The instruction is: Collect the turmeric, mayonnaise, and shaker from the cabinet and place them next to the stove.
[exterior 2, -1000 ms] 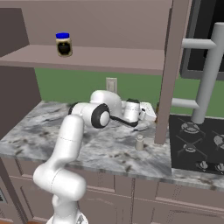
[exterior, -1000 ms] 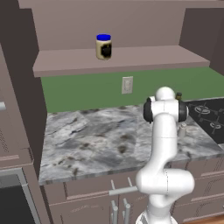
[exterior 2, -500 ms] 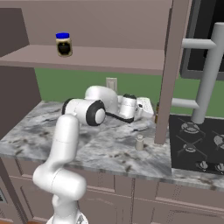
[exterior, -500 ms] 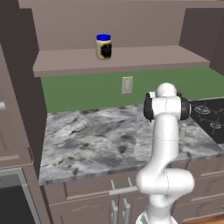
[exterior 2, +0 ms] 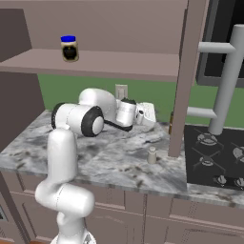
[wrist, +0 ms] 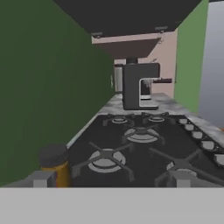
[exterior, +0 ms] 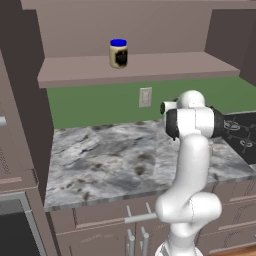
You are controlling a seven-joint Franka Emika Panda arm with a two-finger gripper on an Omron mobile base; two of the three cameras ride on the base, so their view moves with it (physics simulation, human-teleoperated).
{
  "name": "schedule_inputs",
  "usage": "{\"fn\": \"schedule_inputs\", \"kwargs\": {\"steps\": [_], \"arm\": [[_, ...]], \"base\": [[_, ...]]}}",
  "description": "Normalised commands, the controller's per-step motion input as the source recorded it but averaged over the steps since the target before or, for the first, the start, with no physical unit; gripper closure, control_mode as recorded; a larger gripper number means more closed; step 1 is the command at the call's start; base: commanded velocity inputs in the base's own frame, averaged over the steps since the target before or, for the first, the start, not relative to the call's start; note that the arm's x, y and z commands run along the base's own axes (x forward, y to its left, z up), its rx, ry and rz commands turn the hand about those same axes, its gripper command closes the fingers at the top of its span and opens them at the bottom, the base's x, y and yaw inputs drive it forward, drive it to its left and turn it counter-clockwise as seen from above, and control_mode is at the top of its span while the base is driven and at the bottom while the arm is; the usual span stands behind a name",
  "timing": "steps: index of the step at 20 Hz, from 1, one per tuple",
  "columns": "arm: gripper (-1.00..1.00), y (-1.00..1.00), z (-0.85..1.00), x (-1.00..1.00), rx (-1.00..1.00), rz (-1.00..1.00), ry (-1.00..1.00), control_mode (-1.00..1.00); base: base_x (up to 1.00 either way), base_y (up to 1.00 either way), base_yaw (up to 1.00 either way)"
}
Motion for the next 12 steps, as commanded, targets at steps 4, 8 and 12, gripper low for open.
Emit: {"fn": "schedule_inputs", "kwargs": {"steps": [4,8,12], "arm": [[-1.00,0.52,0.00,-0.76,0.00,0.00,-0.13,-1.00],[-1.00,0.36,0.00,-0.92,0.00,0.00,-0.12,-1.00],[-1.00,0.28,0.02,-1.00,0.00,0.00,-0.13,-1.00]], "base": [[0.00,0.00,0.00],[0.00,0.00,0.00],[0.00,0.00,0.00]]}}
